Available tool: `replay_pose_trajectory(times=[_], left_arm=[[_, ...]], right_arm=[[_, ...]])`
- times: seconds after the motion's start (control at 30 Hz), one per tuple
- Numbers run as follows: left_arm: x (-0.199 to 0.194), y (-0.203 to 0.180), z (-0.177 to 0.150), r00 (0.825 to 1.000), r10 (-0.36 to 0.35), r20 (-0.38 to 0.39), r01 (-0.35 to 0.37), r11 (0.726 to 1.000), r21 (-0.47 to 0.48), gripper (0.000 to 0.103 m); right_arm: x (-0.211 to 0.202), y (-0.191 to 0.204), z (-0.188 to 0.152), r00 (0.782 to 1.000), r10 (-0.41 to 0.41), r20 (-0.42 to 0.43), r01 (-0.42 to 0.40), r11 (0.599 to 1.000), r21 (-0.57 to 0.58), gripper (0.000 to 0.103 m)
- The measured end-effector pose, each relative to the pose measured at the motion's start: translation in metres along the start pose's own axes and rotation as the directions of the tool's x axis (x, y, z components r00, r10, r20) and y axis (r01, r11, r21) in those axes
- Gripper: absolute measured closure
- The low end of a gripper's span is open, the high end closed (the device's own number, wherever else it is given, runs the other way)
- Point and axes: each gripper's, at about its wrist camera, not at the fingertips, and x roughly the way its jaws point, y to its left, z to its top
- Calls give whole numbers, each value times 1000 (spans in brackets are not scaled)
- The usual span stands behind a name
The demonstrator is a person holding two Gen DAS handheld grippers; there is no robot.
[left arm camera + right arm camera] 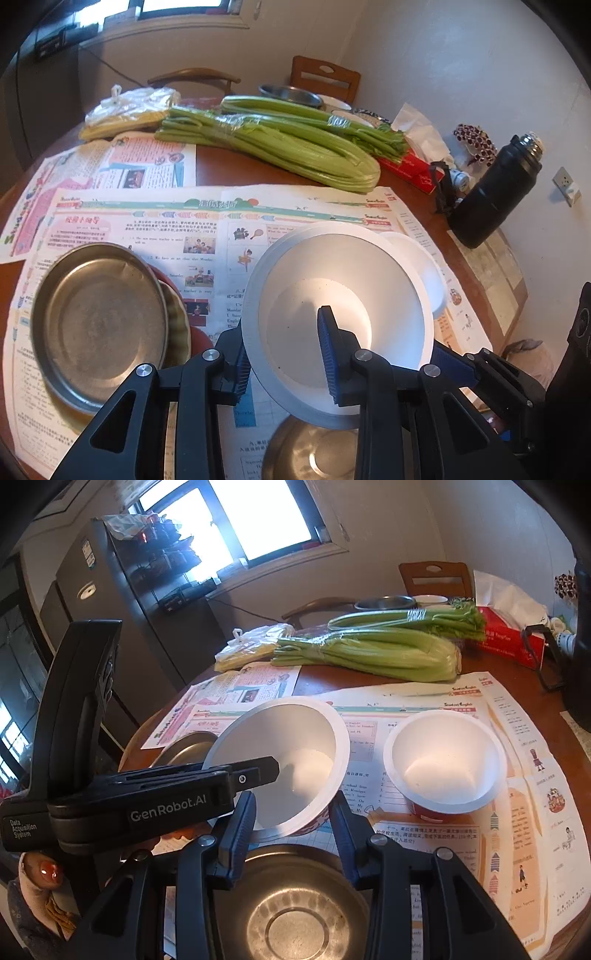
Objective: Organize plates and bowls
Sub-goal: 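Lift the red paper bowl with the left tool over the steel bowl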
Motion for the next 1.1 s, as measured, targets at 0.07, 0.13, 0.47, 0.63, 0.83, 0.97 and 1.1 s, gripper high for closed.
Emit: replay_pose_trajectory(times=[0.07,0.13,0.47,0.63,0.83,0.97,1.1], left_arm=[[-5,-4,-1,1000,-5,8,5,1000,4,70],[-12,-8,-3,1000,-11,15,10,1000,10,70],[-37,-27,-17,999,-18,43,16,999,32,71],[-48,-35,-26,999,-13,50,11,999,44,70],[-57,-43,-34,998,-11,55,8,999,51,70],[-60,-46,-40,998,-15,55,13,999,52,70],[-63,-47,-45,998,-11,56,8,999,47,70]], right_arm=[[-7,0,0,1000,3,10,-3,1000,0,61],[-16,1,-1,1000,4,24,-4,1000,-2,61],[-53,6,-11,998,9,62,-8,1000,-28,61],[-66,7,-17,998,15,67,-12,999,-37,61],[-77,9,-23,998,7,70,-4,999,-48,61],[-82,8,-26,998,14,66,-11,999,-49,61],[-86,10,-30,998,14,65,-10,998,-56,61]])
